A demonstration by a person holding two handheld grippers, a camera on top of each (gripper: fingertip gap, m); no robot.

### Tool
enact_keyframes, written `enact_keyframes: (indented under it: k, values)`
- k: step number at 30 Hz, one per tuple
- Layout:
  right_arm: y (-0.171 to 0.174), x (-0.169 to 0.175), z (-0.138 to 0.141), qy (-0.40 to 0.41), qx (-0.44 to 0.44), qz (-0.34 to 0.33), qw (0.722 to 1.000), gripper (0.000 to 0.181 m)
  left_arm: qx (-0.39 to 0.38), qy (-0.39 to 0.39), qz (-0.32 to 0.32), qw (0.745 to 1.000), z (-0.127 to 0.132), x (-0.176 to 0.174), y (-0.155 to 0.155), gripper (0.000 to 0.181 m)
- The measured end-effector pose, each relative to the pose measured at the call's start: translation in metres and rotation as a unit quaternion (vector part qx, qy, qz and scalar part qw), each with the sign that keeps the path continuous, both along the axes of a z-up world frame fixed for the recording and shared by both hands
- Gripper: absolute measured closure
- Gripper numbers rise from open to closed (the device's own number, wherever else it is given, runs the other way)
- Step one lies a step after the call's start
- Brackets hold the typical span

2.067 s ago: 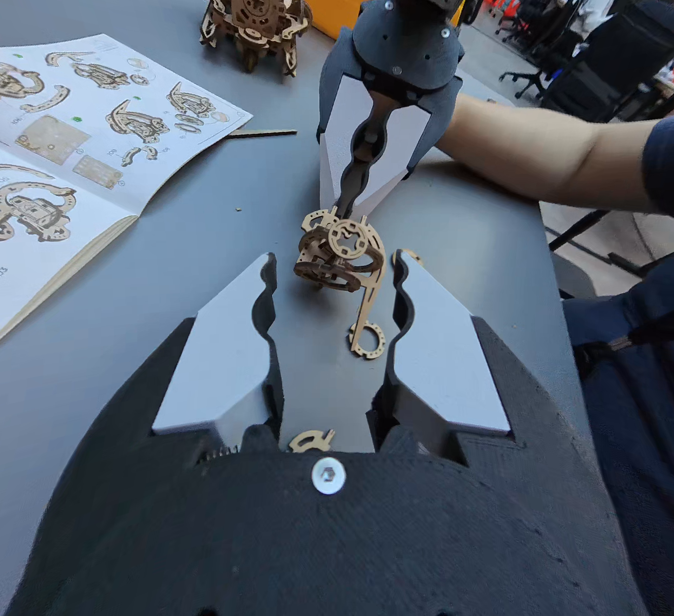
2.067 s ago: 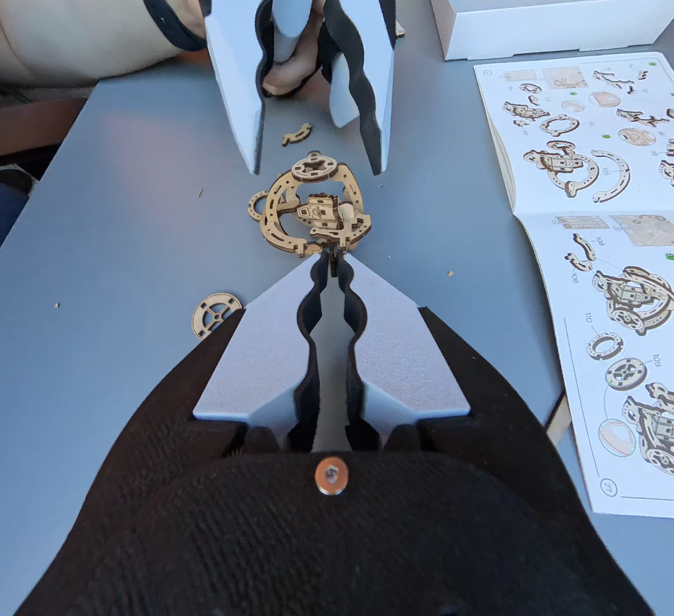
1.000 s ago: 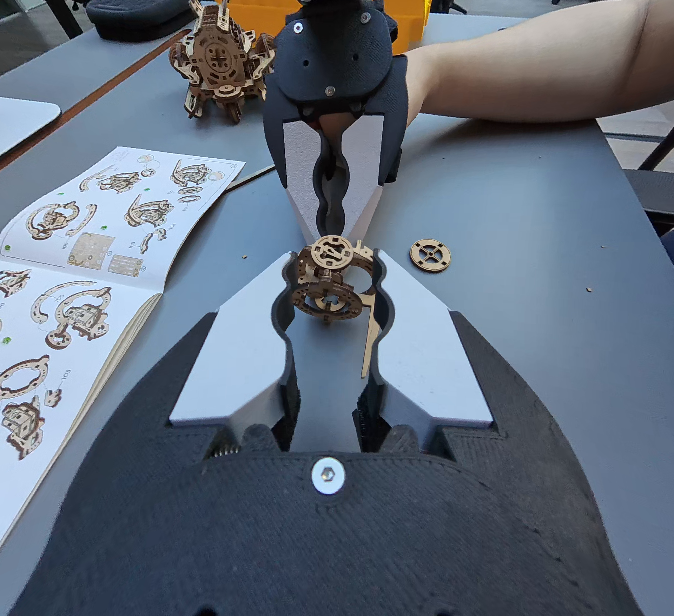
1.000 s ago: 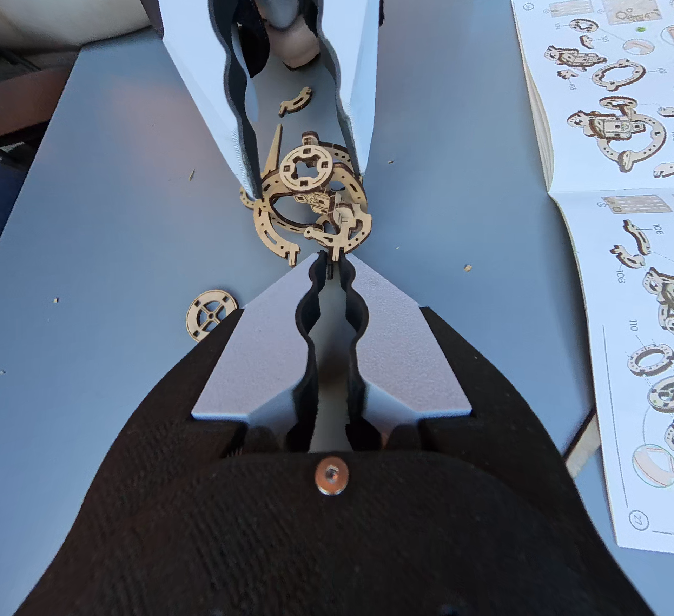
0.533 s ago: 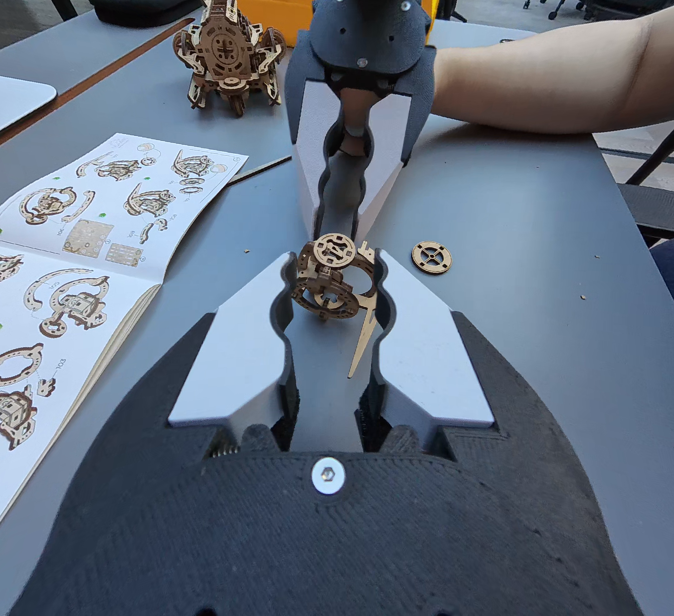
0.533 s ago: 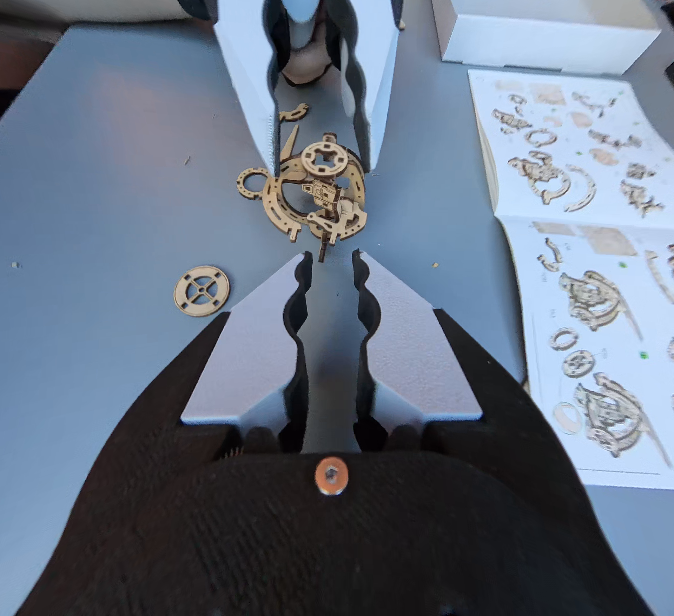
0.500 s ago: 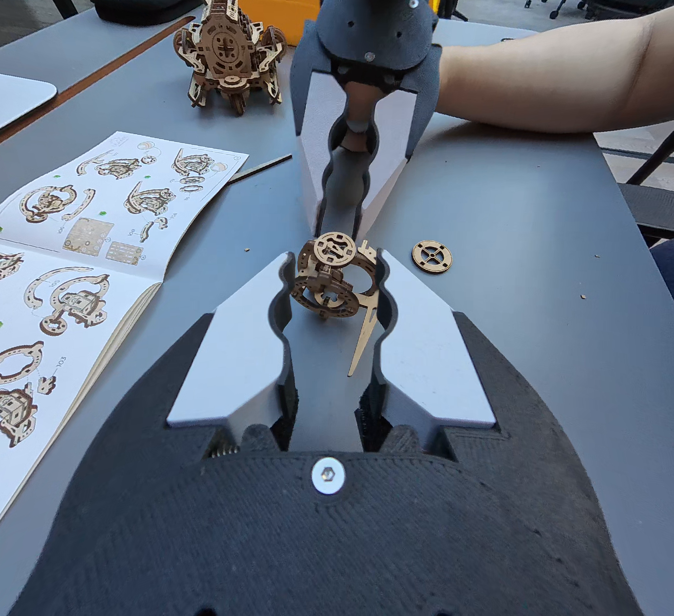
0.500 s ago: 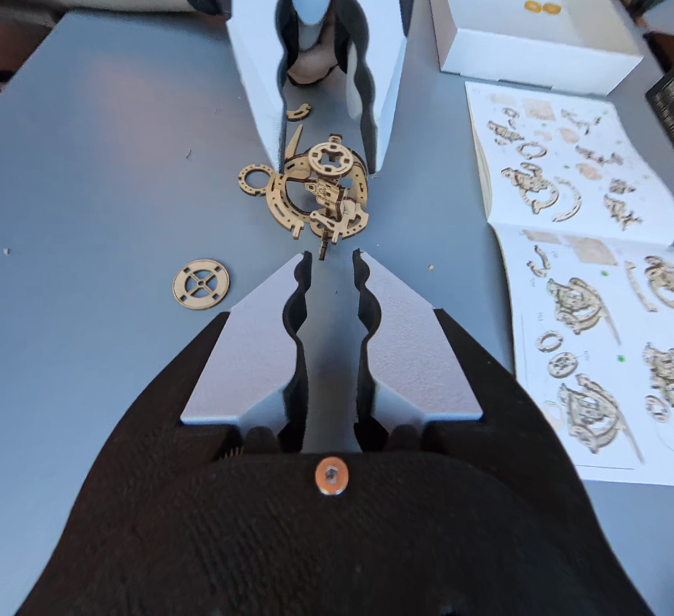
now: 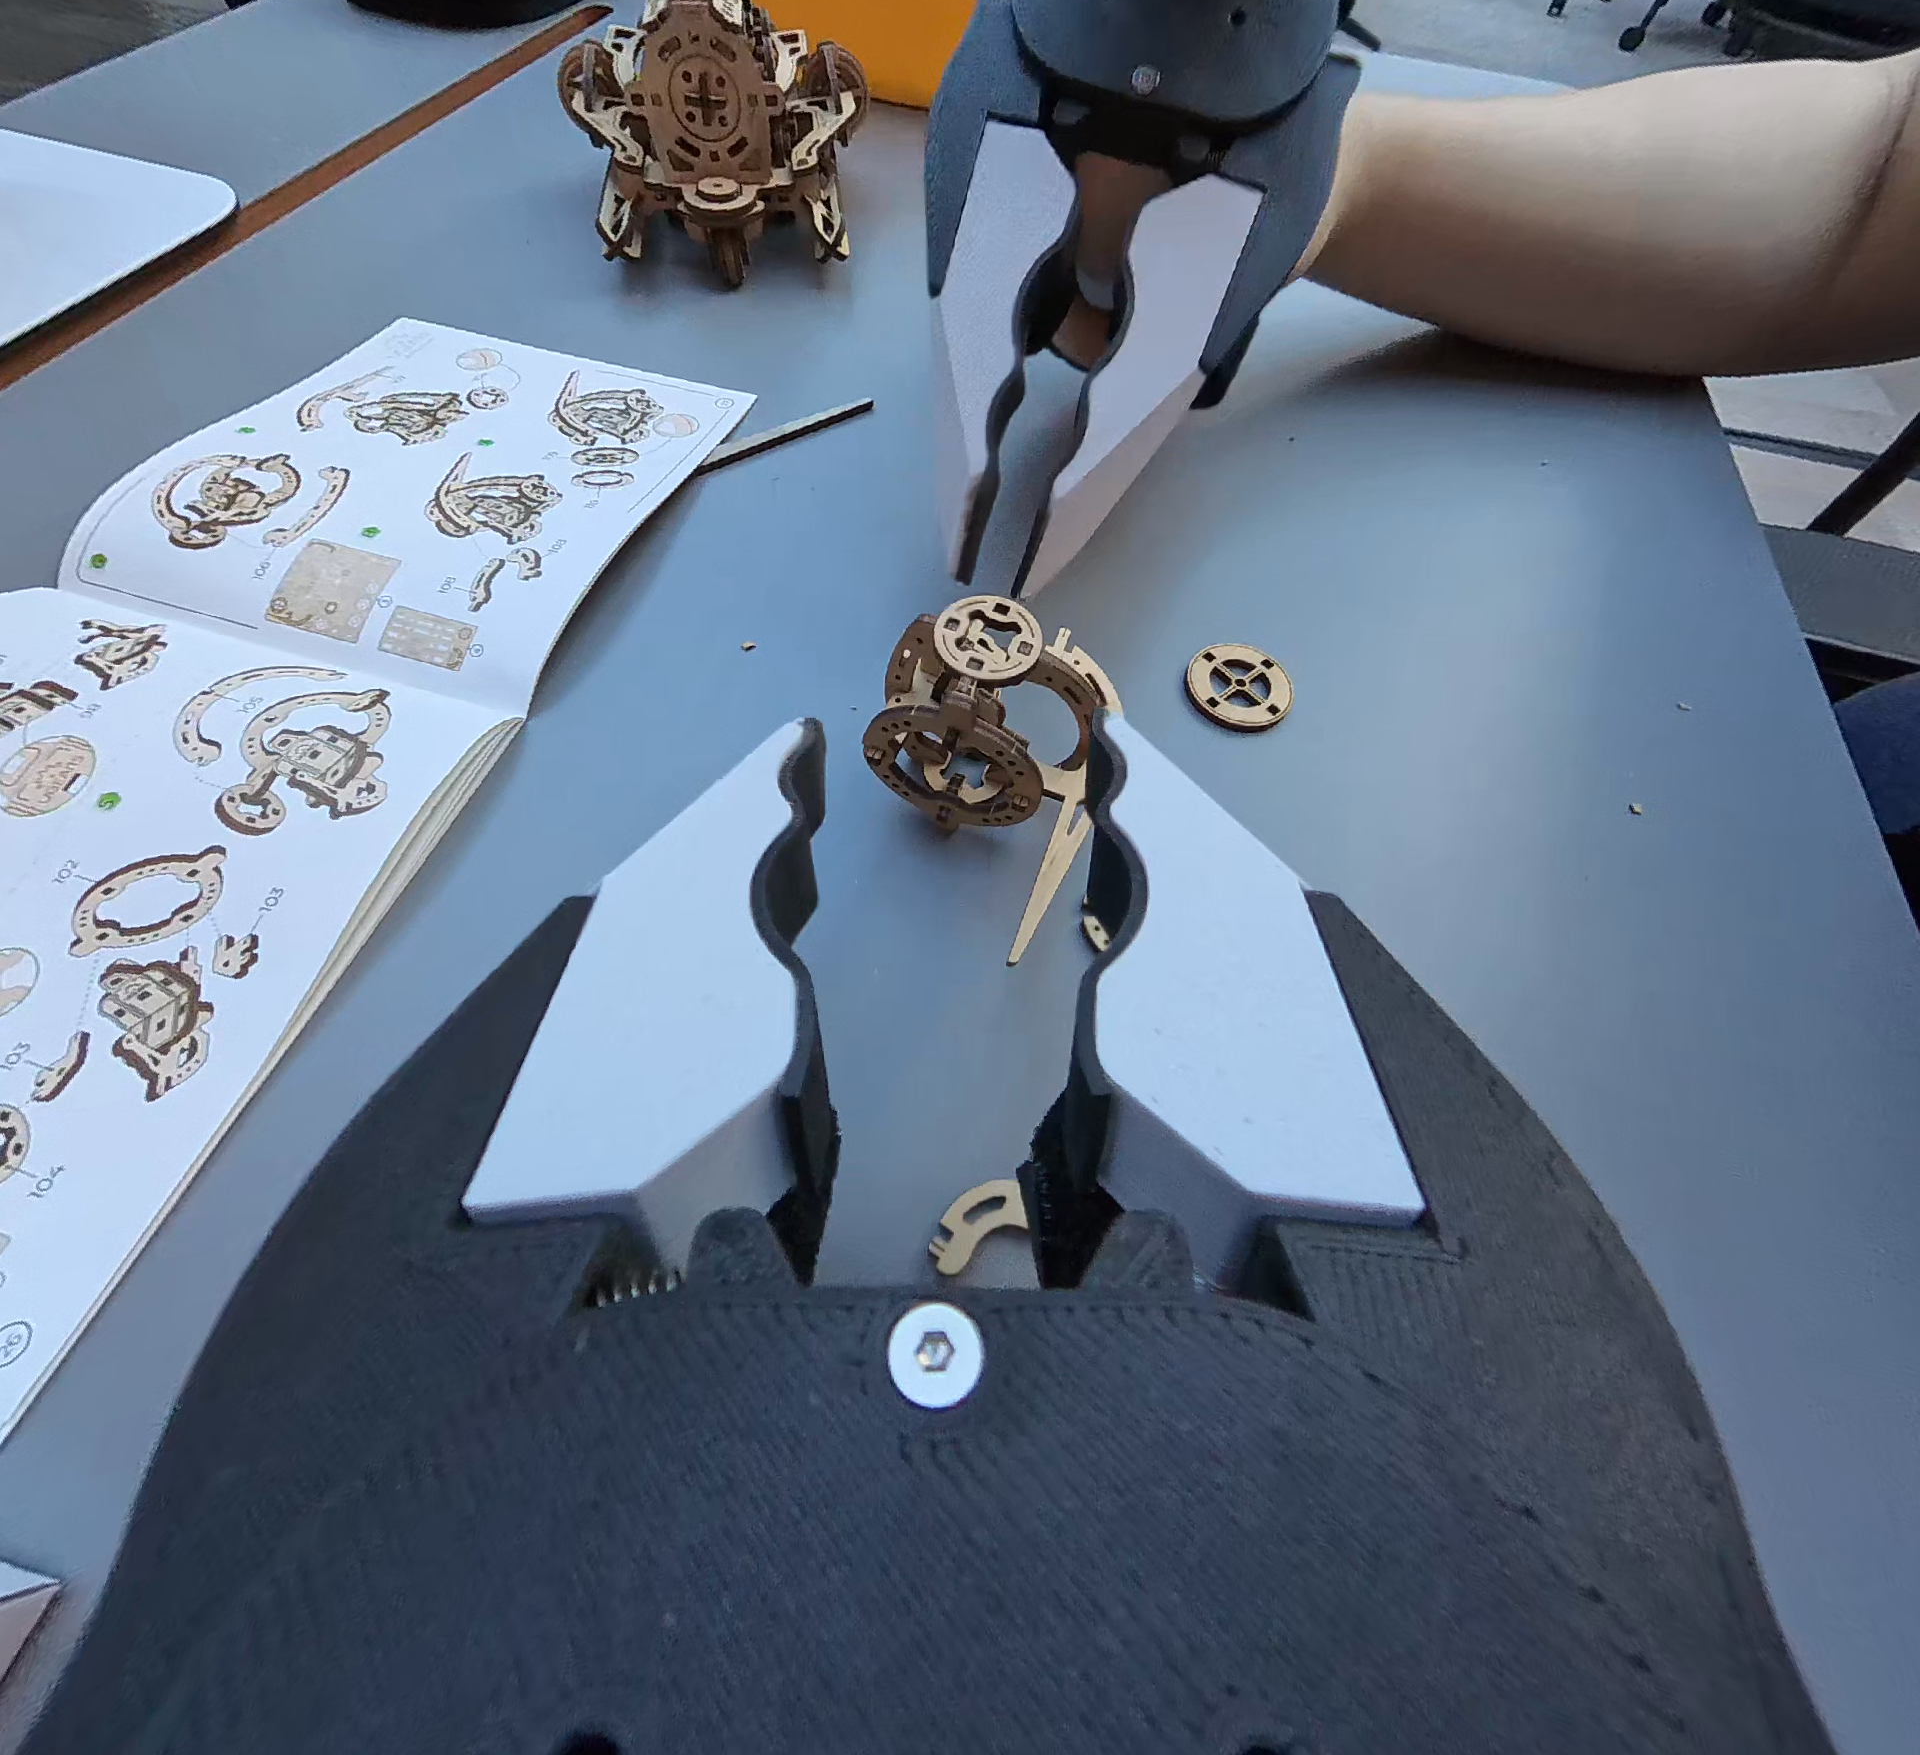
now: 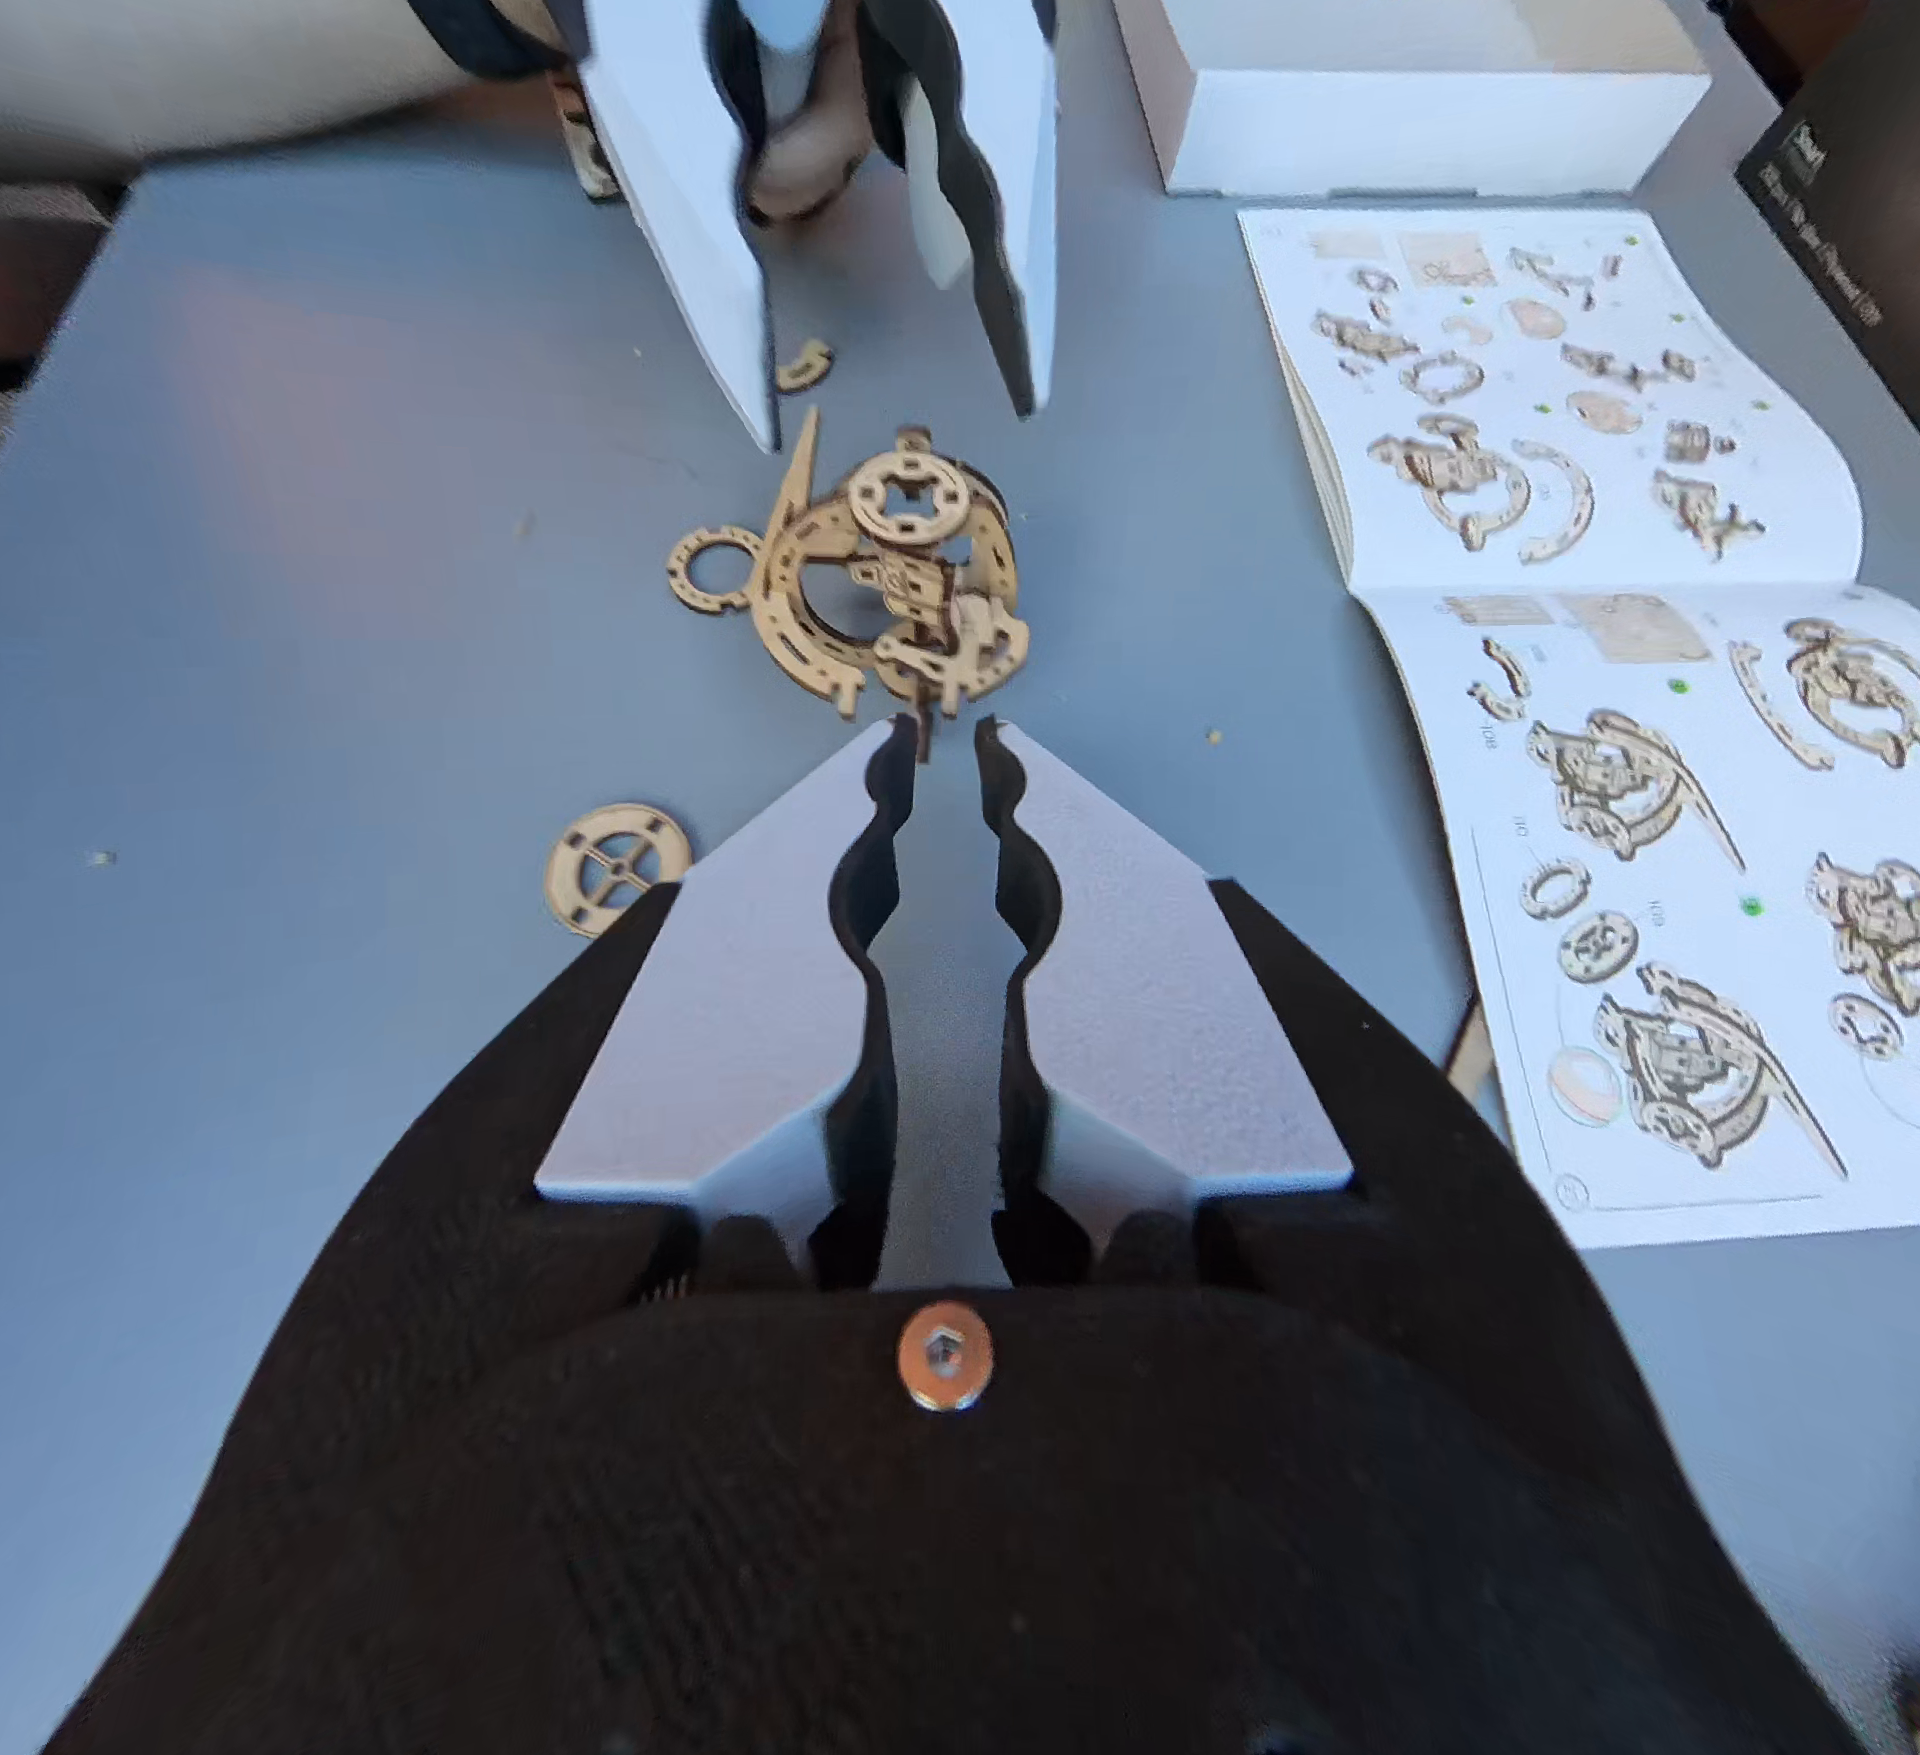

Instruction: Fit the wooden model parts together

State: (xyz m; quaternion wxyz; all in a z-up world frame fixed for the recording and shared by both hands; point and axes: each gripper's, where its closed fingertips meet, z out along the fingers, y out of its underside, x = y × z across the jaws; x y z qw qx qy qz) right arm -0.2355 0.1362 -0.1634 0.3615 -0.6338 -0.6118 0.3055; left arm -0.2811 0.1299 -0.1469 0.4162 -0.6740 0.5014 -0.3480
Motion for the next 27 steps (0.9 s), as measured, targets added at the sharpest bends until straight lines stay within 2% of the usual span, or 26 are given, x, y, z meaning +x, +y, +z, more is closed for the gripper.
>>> enact_keyframes:
  k: [1,3,6,9,12,14,15,17,20,24,26,27]
  values:
    - [-0.007,-0.002,0.008,0.014,0.003,0.014,1.000,0.169,-0.003,0.001,0.001,1.000,0.000,-0.001,0.000,0.133]
    - [-0.026,-0.005,0.020,0.020,0.009,0.050,0.999,0.152,-0.007,0.000,0.005,1.000,0.000,-0.003,0.000,0.132]
    - [-0.045,-0.006,0.020,-0.013,0.031,0.068,0.997,0.128,-0.012,-0.015,0.006,1.000,0.007,-0.004,0.000,0.132]
    - [-0.051,-0.007,0.009,-0.062,0.083,0.062,0.993,0.128,-0.017,-0.022,0.013,1.000,0.010,-0.005,0.001,0.132]
    - [-0.031,0.003,0.011,-0.103,0.151,0.003,0.983,0.142,-0.022,-0.022,0.021,0.999,0.010,-0.006,0.003,0.133]
    - [-0.001,0.030,0.013,-0.139,0.158,-0.069,0.975,0.153,-0.019,-0.023,0.030,0.999,0.012,-0.008,0.005,0.133]
    - [0.015,0.048,0.011,-0.158,0.135,-0.106,0.972,0.161,-0.018,-0.026,0.034,0.999,0.013,-0.008,0.006,0.134]
    - [0.040,0.077,0.002,-0.192,0.039,-0.177,0.965,0.162,-0.016,-0.031,0.041,0.999,0.017,-0.009,0.008,0.135]
    - [0.067,0.075,0.000,-0.184,-0.074,-0.223,0.954,0.162,-0.018,-0.031,0.045,0.998,0.019,-0.009,0.009,0.136]
    - [0.087,0.093,-0.025,-0.309,-0.083,-0.249,0.914,0.162,-0.010,-0.029,0.048,0.998,0.020,-0.010,0.006,0.136]
    - [0.085,0.097,-0.034,-0.328,-0.098,-0.250,0.905,0.163,-0.006,-0.032,0.049,0.998,0.023,-0.012,0.005,0.136]
    - [0.084,0.093,-0.034,-0.313,-0.107,-0.252,0.909,0.168,-0.004,-0.035,0.049,0.998,0.025,-0.012,0.005,0.136]
